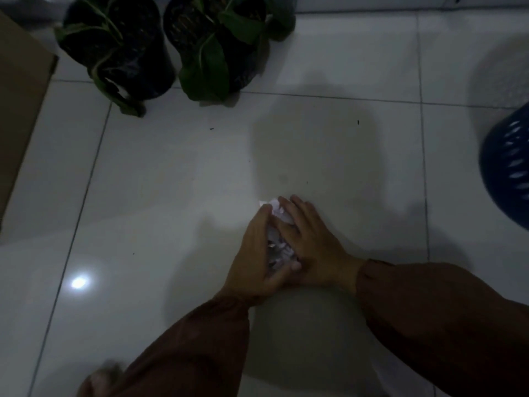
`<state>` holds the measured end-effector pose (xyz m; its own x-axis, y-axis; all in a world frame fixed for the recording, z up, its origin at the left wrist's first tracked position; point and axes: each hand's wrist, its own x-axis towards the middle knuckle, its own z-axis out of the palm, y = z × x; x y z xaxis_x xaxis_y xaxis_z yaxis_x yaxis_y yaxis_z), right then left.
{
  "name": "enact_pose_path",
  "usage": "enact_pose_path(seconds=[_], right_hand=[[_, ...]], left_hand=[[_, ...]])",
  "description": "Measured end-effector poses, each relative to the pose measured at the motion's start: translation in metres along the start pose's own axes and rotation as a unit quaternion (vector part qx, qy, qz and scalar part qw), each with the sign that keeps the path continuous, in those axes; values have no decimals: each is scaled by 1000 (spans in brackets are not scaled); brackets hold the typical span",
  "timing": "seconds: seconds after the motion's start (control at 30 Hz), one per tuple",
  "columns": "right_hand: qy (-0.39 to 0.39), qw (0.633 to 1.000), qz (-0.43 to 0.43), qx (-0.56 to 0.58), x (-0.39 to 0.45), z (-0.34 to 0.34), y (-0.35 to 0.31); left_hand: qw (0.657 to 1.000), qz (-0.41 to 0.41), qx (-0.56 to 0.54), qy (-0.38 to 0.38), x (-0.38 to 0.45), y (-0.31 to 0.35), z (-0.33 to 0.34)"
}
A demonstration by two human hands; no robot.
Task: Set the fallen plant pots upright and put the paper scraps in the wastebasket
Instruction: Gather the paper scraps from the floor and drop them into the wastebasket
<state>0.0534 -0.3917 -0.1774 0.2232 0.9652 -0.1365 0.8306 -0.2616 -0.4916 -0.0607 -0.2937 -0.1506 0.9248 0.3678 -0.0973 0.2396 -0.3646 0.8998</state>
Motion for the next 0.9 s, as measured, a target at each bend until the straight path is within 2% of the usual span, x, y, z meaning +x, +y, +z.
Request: enact_pose_path(seconds=[0.1, 0.23, 0.3, 0.4, 0.5, 0.63, 0.73, 0.9], right_hand=[[14, 999, 18, 38, 2, 1, -1], [60, 997, 13, 52, -1, 2, -2], [78, 995, 25, 55, 1, 2, -1], [98, 981, 82, 146, 6, -1, -3], [117, 983, 70, 124, 12, -5, 6], [94, 976, 51, 192, 11, -17, 4], [70, 977, 49, 197, 8, -32, 3], [130, 979, 22, 155, 8, -65, 10]], left_hand=[[1000, -16, 2, 19, -2, -5, 4], [996, -18, 11, 89, -3, -3, 19], [990, -63, -13, 125, -3, 3, 28], [979, -117, -55, 159, -2, 11, 40], [971, -143, -87, 168, 1, 20, 44], [968, -146, -109, 173, 9, 32, 44], [970, -131, -111, 173, 16, 39, 43], [976, -80, -117, 165, 34, 60, 39]])
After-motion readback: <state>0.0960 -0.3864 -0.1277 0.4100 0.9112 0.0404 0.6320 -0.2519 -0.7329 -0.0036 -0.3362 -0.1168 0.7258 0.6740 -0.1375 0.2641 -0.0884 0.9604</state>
